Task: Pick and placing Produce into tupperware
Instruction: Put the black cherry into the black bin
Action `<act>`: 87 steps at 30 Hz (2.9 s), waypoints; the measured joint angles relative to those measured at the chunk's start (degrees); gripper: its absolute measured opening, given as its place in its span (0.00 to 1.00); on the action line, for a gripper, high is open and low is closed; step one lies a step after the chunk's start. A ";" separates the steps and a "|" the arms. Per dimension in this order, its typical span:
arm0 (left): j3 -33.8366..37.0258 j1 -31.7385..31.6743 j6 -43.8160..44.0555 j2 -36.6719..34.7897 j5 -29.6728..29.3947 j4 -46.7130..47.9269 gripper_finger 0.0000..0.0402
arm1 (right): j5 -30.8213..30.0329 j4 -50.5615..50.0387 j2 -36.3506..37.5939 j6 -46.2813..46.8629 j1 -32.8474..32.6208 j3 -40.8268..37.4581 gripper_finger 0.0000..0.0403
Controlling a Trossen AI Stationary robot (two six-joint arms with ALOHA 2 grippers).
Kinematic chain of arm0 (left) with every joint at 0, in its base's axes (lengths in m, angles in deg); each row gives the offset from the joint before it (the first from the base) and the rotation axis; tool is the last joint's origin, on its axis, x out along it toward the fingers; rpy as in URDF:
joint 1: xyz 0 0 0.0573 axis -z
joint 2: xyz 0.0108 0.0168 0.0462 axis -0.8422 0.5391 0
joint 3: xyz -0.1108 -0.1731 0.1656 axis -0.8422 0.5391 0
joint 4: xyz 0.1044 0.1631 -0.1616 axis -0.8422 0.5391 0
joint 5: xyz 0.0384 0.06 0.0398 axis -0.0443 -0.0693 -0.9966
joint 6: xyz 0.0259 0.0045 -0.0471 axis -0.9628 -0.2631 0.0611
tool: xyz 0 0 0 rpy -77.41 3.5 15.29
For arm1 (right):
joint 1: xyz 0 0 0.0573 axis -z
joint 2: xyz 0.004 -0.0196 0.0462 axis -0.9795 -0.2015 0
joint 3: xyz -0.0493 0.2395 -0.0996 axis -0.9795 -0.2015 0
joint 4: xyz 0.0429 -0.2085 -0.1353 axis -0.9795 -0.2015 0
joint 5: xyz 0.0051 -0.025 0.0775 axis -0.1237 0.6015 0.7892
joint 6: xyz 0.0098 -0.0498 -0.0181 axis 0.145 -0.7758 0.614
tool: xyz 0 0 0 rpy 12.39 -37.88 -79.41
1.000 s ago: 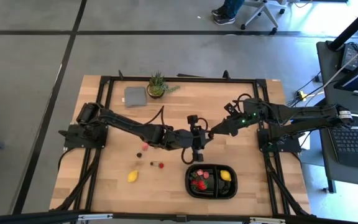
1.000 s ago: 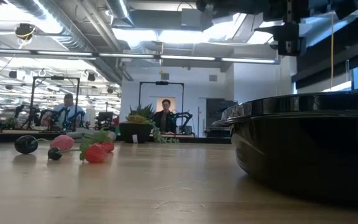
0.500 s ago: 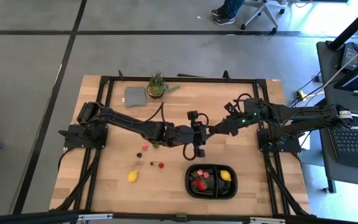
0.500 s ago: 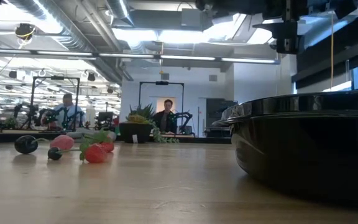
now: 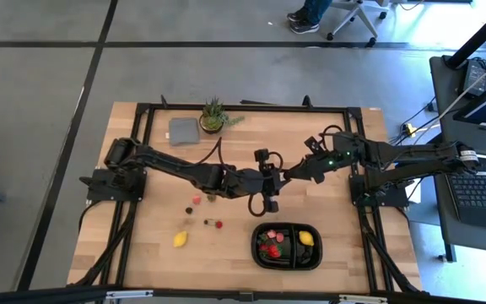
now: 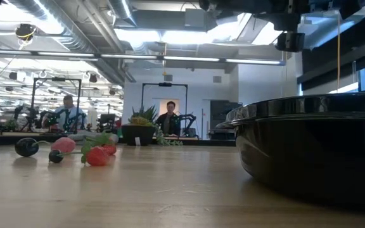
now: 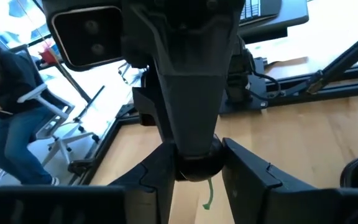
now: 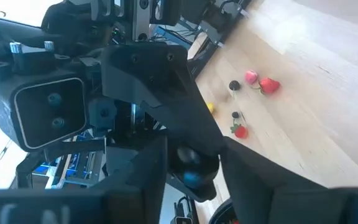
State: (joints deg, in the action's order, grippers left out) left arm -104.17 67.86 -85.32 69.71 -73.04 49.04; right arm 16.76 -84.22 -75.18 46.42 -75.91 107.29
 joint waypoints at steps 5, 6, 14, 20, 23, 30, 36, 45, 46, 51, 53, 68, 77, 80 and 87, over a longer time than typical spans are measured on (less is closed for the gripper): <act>0.00 -0.02 -0.22 -0.08 -0.19 0.04 0.26 | -0.04 0.00 -0.01 0.13 0.00 -0.02 0.31; 0.00 -0.02 -0.22 -0.08 -0.20 0.05 0.26 | -0.02 -0.05 -0.06 0.13 0.00 -0.02 0.31; 0.00 -0.11 -0.10 0.05 -1.84 0.00 0.28 | -0.28 -0.01 -0.15 0.86 0.02 -0.02 0.34; 0.00 -0.24 -0.39 0.07 -2.01 0.03 0.26 | -0.28 -0.04 -0.15 1.31 0.02 -0.02 0.34; 0.00 -0.24 -1.07 0.09 -2.13 0.03 0.25 | -0.26 -0.06 -0.15 1.33 0.02 -0.02 0.35; 0.00 -0.38 -1.09 0.13 -2.41 -0.53 0.28 | -0.05 -0.07 -0.15 1.29 0.02 0.00 0.35; 0.00 -0.41 -1.11 0.13 -2.56 -0.76 0.26 | 0.22 -0.19 -0.15 1.09 0.00 0.02 0.35; 0.00 -0.46 -1.11 0.13 -2.68 -0.74 0.29 | -0.14 -0.23 -0.15 -0.18 0.00 0.02 0.28; 0.00 -0.46 -1.11 0.13 -2.71 -0.72 0.29 | -0.26 -0.25 -0.15 -0.20 0.00 0.02 0.28; 0.00 -0.16 -1.11 0.13 -2.89 -0.70 0.30 | -0.62 -0.23 -0.15 -0.18 -0.05 0.02 0.28; 0.00 0.21 -1.26 0.16 -3.10 -0.72 0.30 | -0.45 -0.21 -0.15 -0.18 -0.07 0.02 0.28; 0.07 3.24 -0.17 0.10 -0.81 3.29 0.60 | 1.99 -2.97 -0.09 0.15 -0.41 0.15 0.28; 0.09 5.22 22.16 -3.91 6.59 34.98 0.69 | 2.34 -10.27 -0.83 1.55 -8.66 0.20 0.28; 0.11 6.34 26.23 -4.31 8.09 40.35 0.69 | 2.67 -11.14 -1.91 1.98 -13.67 0.20 0.28; 0.11 8.17 30.53 -4.48 9.43 43.69 0.69 | -1.49 -19.50 -8.16 9.07 -27.31 0.15 0.28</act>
State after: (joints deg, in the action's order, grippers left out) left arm -104.06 76.03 -54.80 65.23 -63.61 92.73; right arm 15.26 -103.72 -83.34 55.48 -103.22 107.44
